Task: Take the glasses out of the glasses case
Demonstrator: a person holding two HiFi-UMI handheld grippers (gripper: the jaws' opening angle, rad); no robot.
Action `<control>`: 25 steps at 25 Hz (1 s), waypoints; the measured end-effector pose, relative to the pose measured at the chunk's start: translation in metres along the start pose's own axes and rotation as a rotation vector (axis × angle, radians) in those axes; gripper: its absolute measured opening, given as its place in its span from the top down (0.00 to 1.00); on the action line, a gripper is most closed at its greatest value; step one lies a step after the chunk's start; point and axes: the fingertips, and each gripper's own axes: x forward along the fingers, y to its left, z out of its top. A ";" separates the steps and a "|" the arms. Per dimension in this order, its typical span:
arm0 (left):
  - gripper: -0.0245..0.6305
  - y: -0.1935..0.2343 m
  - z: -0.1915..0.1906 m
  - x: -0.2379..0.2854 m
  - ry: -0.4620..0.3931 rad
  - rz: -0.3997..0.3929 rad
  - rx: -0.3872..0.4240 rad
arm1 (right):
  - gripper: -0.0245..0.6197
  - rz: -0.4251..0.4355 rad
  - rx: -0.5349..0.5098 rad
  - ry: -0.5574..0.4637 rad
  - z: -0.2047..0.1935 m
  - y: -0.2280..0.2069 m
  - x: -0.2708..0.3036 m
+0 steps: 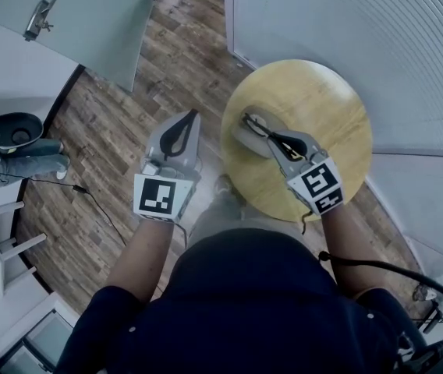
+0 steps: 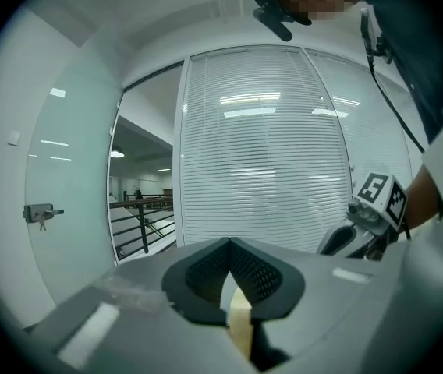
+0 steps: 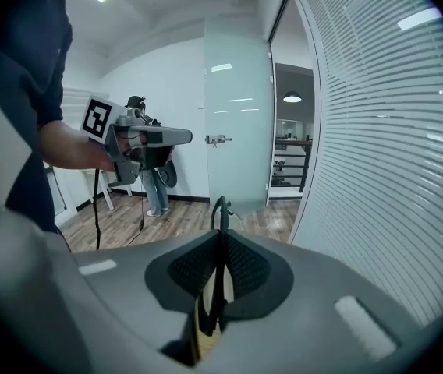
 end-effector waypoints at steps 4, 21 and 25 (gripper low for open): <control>0.95 -0.006 0.011 -0.014 -0.003 -0.011 0.010 | 0.91 -0.036 -0.015 -0.035 0.018 0.003 -0.021; 0.95 -0.030 0.092 -0.039 -0.120 -0.017 0.080 | 0.91 -0.113 -0.029 -0.162 0.069 0.007 -0.102; 0.95 -0.026 0.115 -0.039 -0.165 -0.024 0.093 | 0.91 -0.129 -0.032 -0.188 0.086 0.006 -0.115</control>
